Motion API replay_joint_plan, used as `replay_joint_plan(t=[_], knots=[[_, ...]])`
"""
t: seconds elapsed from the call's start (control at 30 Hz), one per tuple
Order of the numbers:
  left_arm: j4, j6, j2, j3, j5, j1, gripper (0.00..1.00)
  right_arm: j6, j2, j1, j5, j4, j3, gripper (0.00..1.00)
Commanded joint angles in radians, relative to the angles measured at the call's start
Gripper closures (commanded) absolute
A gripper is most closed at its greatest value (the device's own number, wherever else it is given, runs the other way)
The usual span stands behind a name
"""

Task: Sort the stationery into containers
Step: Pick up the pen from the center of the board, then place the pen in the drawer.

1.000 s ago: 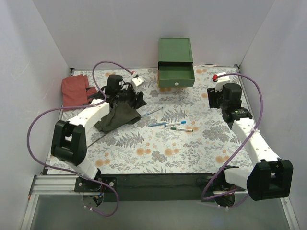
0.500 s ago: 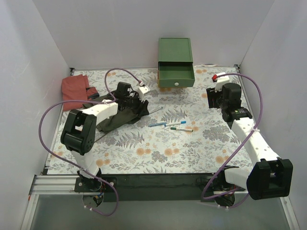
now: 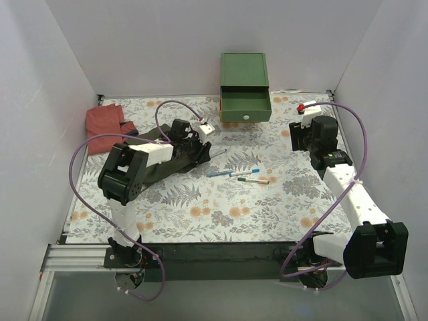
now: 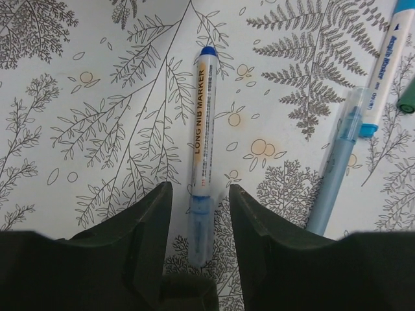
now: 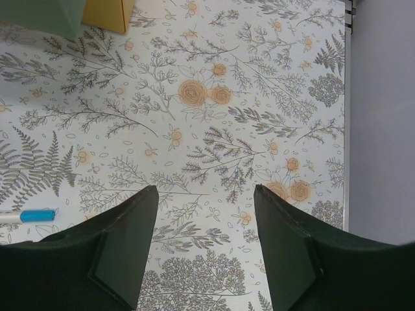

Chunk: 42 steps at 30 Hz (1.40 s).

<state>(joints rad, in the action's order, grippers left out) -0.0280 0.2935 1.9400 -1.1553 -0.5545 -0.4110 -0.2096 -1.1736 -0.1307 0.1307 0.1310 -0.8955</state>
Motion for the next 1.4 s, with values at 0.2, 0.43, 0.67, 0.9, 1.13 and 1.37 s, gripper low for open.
replay_joint_plan(t=[0.2,0.43,0.67,0.9,1.13,1.37], knots=[[0.023,-0.056,0.025,-0.009,0.051,-0.026,0.81,0.004,0.003,0.014,0.000,-0.028,-0.003,0.31],[0.002,-0.093,-0.066,0.035,0.016,-0.029,1.00,0.007,-0.008,0.016,-0.009,-0.030,-0.006,0.31],[-0.099,-0.143,-0.353,-0.035,-0.137,-0.006,1.00,0.010,-0.017,0.017,-0.016,-0.042,-0.010,0.31],[-0.070,-0.114,-0.369,-0.234,-0.200,-0.035,1.00,0.015,-0.020,0.019,-0.022,-0.059,0.006,0.32],[0.022,-0.149,-0.175,-0.443,-0.144,-0.061,1.00,0.013,-0.015,0.019,-0.019,-0.060,-0.003,0.32],[0.020,-0.175,0.034,-0.653,-0.122,-0.080,1.00,0.009,0.023,0.022,-0.011,-0.059,0.033,0.32]])
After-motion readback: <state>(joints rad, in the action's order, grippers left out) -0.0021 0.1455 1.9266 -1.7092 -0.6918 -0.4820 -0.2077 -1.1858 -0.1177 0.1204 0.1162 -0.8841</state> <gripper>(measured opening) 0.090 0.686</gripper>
